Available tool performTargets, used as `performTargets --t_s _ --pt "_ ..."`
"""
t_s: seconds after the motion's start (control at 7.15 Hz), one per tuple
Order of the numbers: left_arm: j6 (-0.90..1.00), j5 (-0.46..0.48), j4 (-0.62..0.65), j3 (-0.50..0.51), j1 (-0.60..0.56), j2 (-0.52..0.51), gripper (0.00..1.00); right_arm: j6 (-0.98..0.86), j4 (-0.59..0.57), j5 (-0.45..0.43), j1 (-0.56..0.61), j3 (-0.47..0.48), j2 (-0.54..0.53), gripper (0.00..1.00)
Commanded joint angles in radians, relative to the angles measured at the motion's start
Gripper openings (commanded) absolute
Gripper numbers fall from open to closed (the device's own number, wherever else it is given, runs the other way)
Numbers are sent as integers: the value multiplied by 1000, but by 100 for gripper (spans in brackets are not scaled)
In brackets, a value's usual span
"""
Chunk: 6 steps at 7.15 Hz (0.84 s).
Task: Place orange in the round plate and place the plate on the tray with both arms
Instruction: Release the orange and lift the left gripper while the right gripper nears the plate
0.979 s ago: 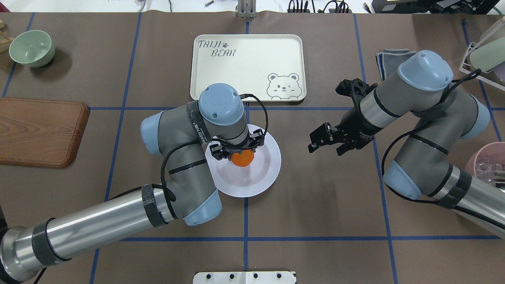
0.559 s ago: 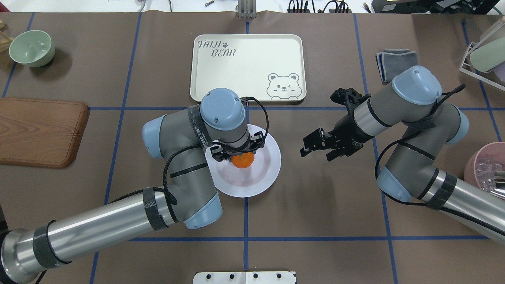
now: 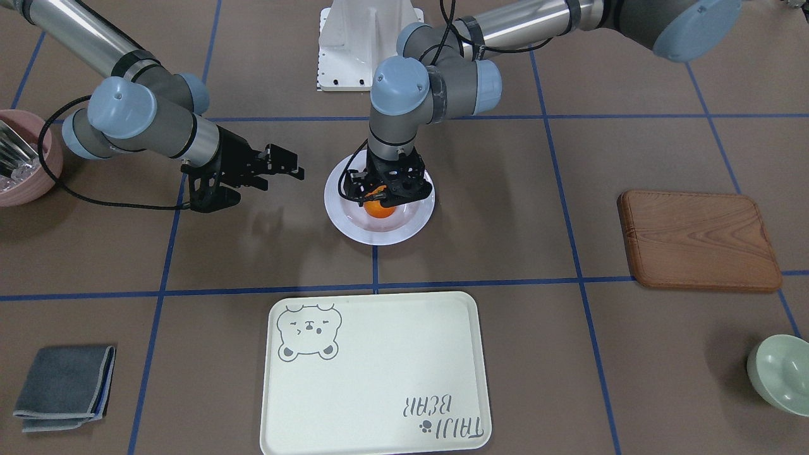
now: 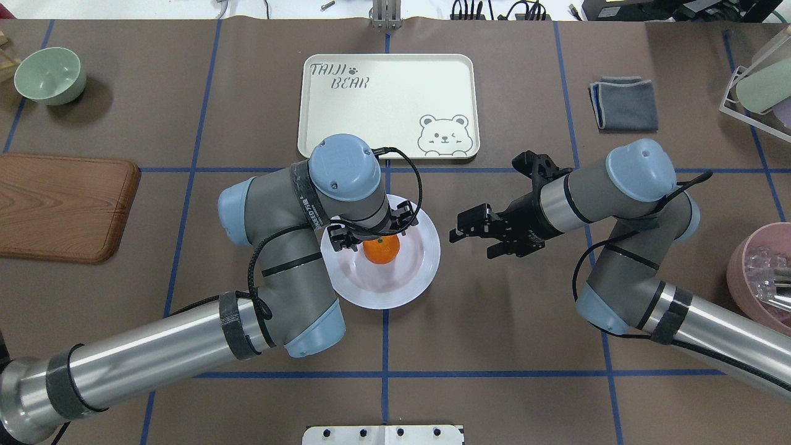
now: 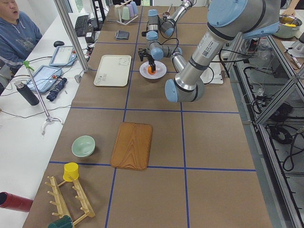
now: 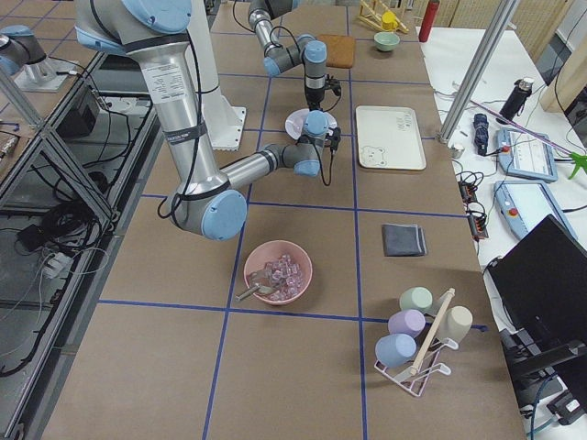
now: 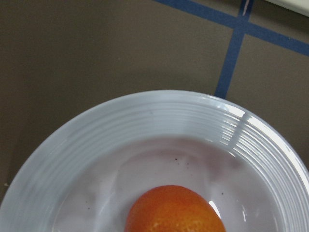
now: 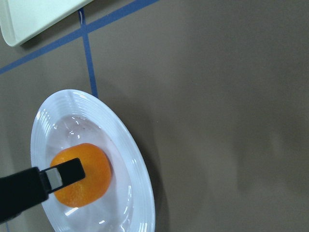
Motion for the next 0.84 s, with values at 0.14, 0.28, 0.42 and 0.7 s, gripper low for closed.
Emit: performTargets --t_s 0.14,0.28,0.42,0.7 --pt "56 -6 9 -154 -22 111 98 241 214 -238 -108 -33 1 100" --pt "72 -13 10 -179 -40 130 98 302 266 -298 -143 -35 -2 100" --pt "73 -29 10 -193 -63 141 98 309 318 -386 -189 -42 -14 99" --pt "101 -92 10 -225 -109 174 98 307 346 -395 -199 -56 -25 99"
